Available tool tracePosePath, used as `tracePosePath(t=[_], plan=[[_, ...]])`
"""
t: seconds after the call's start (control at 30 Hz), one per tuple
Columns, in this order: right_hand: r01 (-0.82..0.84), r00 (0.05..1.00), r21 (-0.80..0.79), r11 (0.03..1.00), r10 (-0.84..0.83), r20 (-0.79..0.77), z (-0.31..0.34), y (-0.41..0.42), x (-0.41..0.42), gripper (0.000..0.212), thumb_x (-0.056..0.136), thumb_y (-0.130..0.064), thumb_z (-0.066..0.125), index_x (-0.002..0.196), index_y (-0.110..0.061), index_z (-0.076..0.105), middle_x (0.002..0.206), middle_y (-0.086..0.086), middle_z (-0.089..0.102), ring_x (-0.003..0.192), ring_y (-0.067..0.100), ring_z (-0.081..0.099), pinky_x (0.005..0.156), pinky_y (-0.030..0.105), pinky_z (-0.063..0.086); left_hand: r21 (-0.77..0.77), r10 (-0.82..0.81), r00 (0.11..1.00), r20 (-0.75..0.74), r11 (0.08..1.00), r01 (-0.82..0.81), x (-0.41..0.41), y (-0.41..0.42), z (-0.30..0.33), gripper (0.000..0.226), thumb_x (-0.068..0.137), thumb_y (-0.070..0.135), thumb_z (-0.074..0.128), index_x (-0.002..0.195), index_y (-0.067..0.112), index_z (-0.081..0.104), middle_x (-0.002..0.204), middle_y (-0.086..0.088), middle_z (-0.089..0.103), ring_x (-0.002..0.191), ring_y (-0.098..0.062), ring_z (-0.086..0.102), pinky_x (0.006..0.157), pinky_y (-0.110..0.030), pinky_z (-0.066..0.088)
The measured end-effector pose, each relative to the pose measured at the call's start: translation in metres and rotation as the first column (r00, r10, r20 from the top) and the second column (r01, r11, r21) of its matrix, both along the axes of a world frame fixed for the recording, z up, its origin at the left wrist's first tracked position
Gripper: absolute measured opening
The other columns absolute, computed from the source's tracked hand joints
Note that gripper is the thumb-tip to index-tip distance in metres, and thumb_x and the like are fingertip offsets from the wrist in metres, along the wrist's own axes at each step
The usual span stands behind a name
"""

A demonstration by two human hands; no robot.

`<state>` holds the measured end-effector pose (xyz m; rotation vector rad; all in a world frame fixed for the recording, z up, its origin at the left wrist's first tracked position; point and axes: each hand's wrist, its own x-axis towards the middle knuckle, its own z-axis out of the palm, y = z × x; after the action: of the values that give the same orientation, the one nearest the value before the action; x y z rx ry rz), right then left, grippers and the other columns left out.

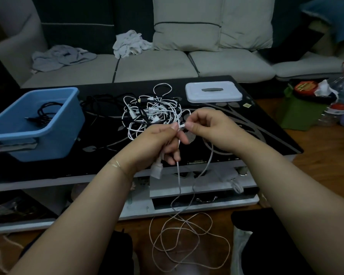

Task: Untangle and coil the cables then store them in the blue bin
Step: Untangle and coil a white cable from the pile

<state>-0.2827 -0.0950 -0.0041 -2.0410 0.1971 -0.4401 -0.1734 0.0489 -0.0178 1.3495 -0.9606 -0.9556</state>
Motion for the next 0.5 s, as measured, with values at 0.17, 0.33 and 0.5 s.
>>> tracePosePath(t=[0.17,0.33,0.5], plan=[[0.021,0.998,0.203,0.979,-0.031,0.047,-0.014,0.008,0.006,0.026,0.101,-0.015,0.042,0.077,-0.014,0.053,0.041,-0.011,0.044,0.036,-0.002,0.033,0.038,0.011,0.027,-0.168,-0.053,0.948,-0.314,0.986,-0.001,0.001,-0.002,0.001,0.04,0.094,0.034,0.035,0.082,0.003,0.058,0.05,-0.001,0.057,0.025,-0.002,0.028,0.034,-0.009,0.021],[0.042,0.993,-0.013,0.999,-0.044,-0.11,-0.036,0.024,0.017,0.023,0.102,-0.019,0.039,0.089,-0.021,0.059,0.045,-0.016,0.048,0.04,-0.001,0.041,0.044,0.015,0.032,-0.274,-0.067,0.8,-0.597,0.953,-0.125,0.005,0.001,0.012,0.04,0.093,0.026,0.034,0.107,0.003,0.064,0.104,-0.007,0.073,0.03,0.0,0.032,0.033,-0.009,0.027],[-0.092,0.964,-0.411,0.907,-0.023,-0.267,-0.029,0.042,0.011,0.019,0.1,-0.025,0.042,0.106,-0.01,0.053,0.087,0.009,0.06,0.076,0.024,0.053,0.067,0.036,0.043,-0.232,0.142,0.808,-0.572,0.917,-0.326,0.015,-0.002,0.008,0.036,0.103,0.018,0.029,0.124,0.0,0.05,0.09,0.002,0.072,0.043,-0.001,0.041,0.042,-0.011,0.036]])
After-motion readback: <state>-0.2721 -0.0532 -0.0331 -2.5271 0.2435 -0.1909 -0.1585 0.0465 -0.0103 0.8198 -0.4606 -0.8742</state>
